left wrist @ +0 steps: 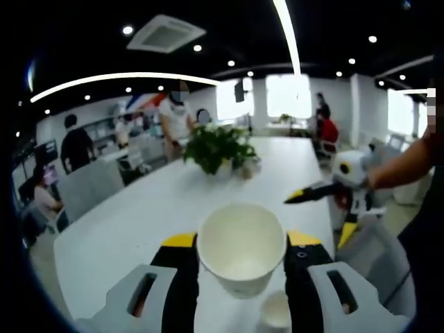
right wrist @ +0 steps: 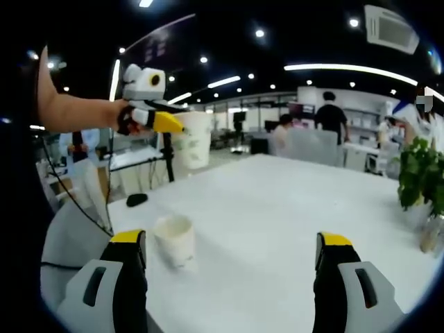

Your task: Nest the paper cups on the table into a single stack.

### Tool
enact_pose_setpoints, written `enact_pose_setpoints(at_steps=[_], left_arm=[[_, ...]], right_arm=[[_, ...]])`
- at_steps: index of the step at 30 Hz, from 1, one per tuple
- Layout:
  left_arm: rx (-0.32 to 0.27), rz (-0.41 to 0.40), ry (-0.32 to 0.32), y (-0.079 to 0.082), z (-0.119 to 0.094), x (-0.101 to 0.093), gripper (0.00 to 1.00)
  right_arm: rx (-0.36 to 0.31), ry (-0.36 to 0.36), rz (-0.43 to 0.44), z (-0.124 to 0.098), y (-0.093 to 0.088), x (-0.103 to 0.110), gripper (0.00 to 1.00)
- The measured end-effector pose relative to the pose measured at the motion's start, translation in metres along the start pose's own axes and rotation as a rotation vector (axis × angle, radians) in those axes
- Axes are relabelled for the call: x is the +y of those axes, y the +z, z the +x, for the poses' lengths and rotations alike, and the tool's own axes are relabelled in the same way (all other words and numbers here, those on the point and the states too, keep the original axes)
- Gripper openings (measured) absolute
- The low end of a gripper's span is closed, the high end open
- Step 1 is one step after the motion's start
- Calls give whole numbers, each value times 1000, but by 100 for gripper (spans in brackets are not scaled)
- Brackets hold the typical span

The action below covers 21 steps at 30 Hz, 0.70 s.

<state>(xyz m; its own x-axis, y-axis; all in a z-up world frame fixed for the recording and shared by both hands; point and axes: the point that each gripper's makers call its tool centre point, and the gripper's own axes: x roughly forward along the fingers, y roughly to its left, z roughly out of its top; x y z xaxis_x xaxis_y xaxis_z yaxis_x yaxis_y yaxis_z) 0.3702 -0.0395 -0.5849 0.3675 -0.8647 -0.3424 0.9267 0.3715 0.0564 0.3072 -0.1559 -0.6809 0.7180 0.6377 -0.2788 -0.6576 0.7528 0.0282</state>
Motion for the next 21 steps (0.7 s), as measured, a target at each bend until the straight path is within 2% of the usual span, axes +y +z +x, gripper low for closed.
enact_pose_setpoints(at_steps=[9, 21], left_arm=[[-7, -18, 3, -5, -10, -11, 46], [-7, -25, -12, -17, -18, -38, 46]], right_arm=[[2, -2, 3, 0, -2, -1, 100], [3, 1, 6, 3, -2, 0, 100]])
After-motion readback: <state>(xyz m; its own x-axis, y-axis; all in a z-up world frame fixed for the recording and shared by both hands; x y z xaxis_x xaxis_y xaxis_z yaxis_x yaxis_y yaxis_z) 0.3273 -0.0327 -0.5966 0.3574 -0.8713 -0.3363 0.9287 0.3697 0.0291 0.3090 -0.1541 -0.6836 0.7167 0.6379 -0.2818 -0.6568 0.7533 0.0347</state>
